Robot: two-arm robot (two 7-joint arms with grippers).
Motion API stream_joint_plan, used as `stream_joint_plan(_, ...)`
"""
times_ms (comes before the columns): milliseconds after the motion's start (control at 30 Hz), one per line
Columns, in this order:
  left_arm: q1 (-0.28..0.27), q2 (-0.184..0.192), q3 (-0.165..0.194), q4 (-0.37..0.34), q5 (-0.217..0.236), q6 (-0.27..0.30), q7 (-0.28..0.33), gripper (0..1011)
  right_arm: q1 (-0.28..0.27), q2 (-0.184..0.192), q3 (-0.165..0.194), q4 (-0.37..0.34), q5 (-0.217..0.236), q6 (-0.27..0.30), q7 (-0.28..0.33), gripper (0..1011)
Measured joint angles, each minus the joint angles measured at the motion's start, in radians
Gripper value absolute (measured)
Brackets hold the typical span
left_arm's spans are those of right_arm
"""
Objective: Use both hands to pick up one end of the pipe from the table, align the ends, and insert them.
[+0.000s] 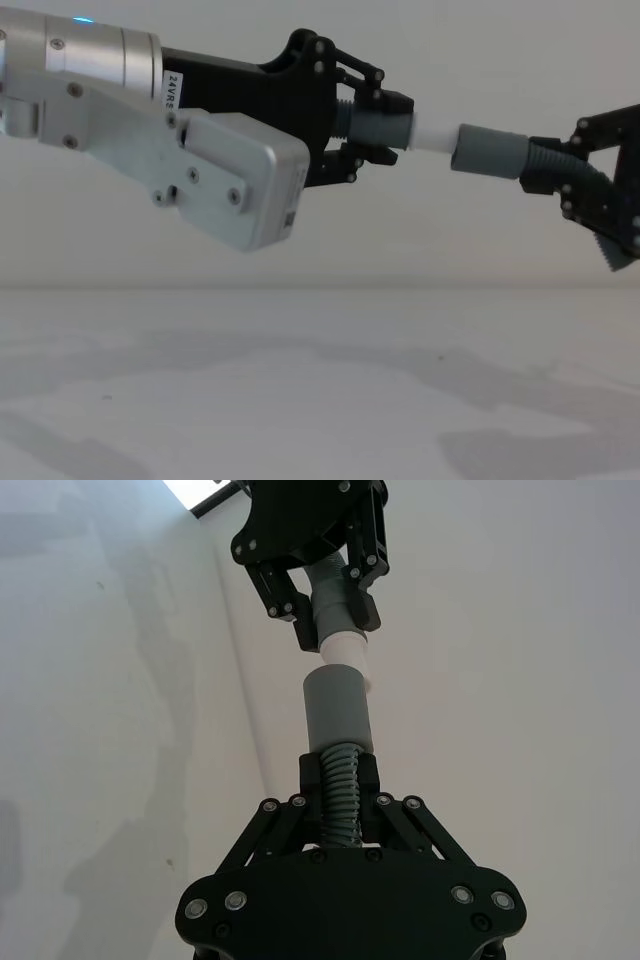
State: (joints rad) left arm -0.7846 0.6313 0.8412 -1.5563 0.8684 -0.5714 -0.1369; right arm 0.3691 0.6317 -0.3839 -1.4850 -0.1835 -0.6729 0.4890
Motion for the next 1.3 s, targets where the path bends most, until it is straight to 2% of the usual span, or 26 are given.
stream_joint_plan(800,0.000,0.000,-0.001,0.000,-0.001,0.002,0.001,369,0.005,-0.004,0.009,-0.023,0.022,0.035,-0.006,194)
stream_joint_plan(1300,0.000,0.000,0.000,0.000,-0.001,0.001,0.000,369,0.007,-0.001,0.000,-0.037,0.030,0.048,0.004,194)
